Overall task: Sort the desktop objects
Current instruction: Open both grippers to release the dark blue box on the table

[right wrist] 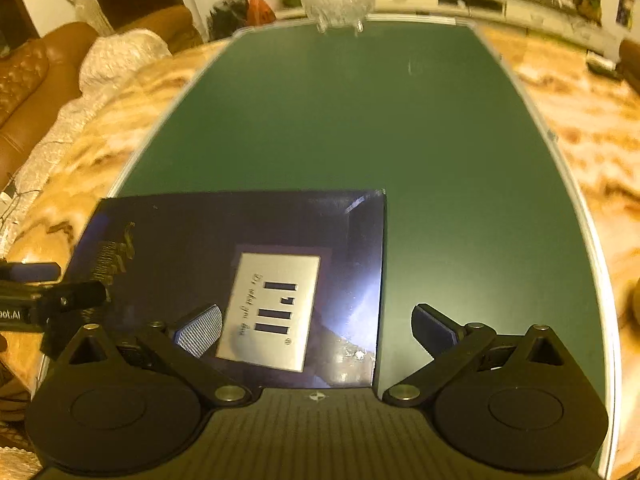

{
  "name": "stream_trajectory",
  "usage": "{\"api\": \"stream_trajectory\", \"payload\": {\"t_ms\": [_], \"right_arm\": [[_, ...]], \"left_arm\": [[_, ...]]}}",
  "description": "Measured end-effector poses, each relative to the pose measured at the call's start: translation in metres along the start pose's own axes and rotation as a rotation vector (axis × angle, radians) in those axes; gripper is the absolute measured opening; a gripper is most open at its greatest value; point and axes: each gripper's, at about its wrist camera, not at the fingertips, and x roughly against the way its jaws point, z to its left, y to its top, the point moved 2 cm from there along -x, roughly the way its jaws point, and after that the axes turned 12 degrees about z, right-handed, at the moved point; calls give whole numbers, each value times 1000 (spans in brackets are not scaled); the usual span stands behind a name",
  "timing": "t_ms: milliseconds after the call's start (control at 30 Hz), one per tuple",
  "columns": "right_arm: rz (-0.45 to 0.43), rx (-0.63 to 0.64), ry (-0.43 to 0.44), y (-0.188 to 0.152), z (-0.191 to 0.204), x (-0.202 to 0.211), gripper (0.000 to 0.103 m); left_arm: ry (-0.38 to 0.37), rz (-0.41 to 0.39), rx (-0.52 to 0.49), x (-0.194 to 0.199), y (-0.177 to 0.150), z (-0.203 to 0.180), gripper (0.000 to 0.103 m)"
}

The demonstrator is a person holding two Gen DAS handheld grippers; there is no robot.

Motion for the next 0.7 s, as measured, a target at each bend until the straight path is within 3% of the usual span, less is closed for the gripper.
{"api": "stream_trajectory", "payload": {"t_ms": [233, 700], "right_arm": [[-98, 9, -53, -26, 24, 33, 103], [-160, 7, -56, -90, 62, 77, 103]], "left_arm": [[97, -116, -38, 45, -25, -28, 103], [86, -95, 80, 70, -101, -25, 103]]}}
